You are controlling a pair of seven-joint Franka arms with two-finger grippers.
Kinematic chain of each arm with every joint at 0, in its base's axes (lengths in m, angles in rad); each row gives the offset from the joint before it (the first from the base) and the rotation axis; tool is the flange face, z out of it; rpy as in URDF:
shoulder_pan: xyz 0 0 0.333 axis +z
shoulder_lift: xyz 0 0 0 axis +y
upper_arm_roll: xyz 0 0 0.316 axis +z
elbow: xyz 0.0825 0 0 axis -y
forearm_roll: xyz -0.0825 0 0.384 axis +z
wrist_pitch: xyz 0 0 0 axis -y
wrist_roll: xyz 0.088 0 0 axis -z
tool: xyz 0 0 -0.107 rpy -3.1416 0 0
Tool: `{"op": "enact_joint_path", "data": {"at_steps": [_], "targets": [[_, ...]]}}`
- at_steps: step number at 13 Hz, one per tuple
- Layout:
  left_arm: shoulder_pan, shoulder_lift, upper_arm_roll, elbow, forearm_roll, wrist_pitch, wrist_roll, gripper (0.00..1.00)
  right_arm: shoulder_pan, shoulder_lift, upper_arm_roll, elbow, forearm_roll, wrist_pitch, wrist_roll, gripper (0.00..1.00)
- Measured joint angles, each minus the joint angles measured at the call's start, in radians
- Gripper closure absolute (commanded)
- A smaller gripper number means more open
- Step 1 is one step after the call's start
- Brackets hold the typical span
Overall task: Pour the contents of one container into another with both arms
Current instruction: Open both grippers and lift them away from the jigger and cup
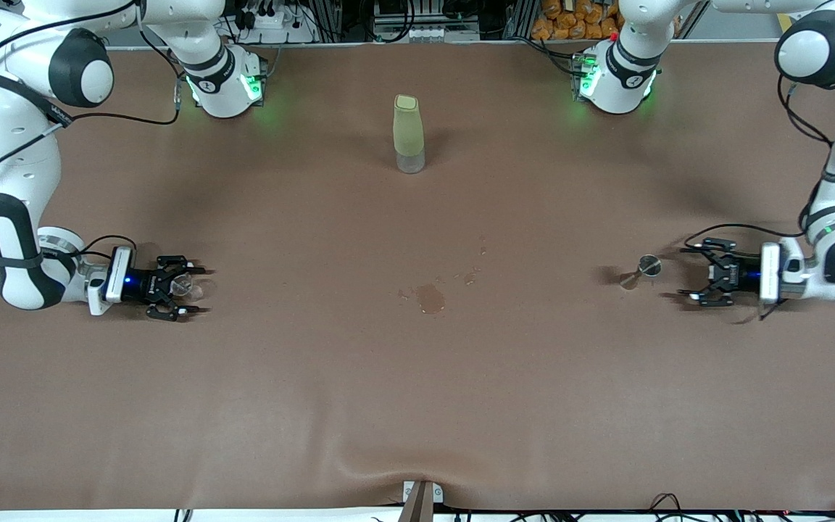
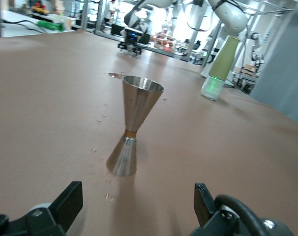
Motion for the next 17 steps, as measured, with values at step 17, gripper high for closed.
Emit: {"op": "enact_joint_path", "data": {"at_steps": [17], "targets": [[-0.094,-0.361,0.001,0.121,0.264,-0.013,-1.131,0.0,0.102,-0.611,-0.227,0.037,-0.653,-0.159,1.491,0.0]]}}
